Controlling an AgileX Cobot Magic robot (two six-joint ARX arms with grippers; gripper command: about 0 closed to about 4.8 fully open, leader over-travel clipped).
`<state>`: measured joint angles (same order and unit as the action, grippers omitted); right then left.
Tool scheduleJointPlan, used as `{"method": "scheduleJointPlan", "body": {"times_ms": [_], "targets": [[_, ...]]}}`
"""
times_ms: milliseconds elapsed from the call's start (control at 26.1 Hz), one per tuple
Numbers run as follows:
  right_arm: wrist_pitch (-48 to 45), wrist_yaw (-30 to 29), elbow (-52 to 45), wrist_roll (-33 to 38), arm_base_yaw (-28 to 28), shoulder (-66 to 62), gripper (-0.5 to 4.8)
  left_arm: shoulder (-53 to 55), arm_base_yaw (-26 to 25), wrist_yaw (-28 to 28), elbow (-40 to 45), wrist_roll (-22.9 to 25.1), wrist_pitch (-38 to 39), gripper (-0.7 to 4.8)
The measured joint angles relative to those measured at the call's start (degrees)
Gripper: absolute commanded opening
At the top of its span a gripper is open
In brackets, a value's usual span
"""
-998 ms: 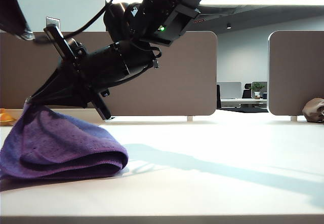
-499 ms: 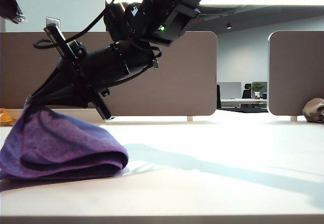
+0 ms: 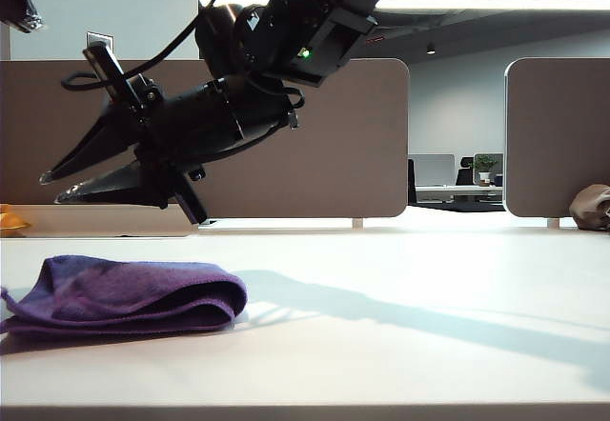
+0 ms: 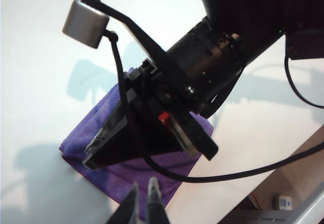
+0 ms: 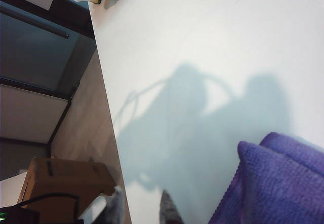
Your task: Fold the bottom of the cloth upward, then fold it vertically to form a square shape.
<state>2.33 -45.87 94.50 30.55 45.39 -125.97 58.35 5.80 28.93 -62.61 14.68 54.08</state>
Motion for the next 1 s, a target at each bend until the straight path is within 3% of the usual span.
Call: {"method": "scheduleJointPlan", "body": {"times_ms": [77, 192, 345, 461, 729, 998], "targets": [[-0.1, 0.0, 0.0, 0.0, -0.4, 0.0, 0.71, 0.0, 0.0, 0.0, 0.0, 0.0, 0.2, 0.27], [0.9, -0.5, 0.0, 0.0, -1.9, 0.0, -0.1, 0.0, 0.0, 0.0, 0.0, 0.0, 1.6, 0.27], [7.8, -1.8, -0.2, -3.3, -5.9, 0.5, -0.09, -0.7, 0.0, 0.0, 0.0, -0.1, 2.4, 0.2], [14.7, 0.0, -0.2, -11.3, -7.7, 4.7, -0.09, -1.7, 0.0, 0.0, 0.0, -0.2, 2.3, -0.06], [24.8, 10.1, -0.1, -25.2, -8.3, 13.6, -0.09, -2.3, 0.0, 0.0, 0.0, -0.3, 2.3, -0.06], [28.4, 20.3, -0.3, -32.5, -8.3, 20.3, -0.09, -5.0, 0.0, 0.0, 0.0, -1.5, 1.0, -0.06]]}}
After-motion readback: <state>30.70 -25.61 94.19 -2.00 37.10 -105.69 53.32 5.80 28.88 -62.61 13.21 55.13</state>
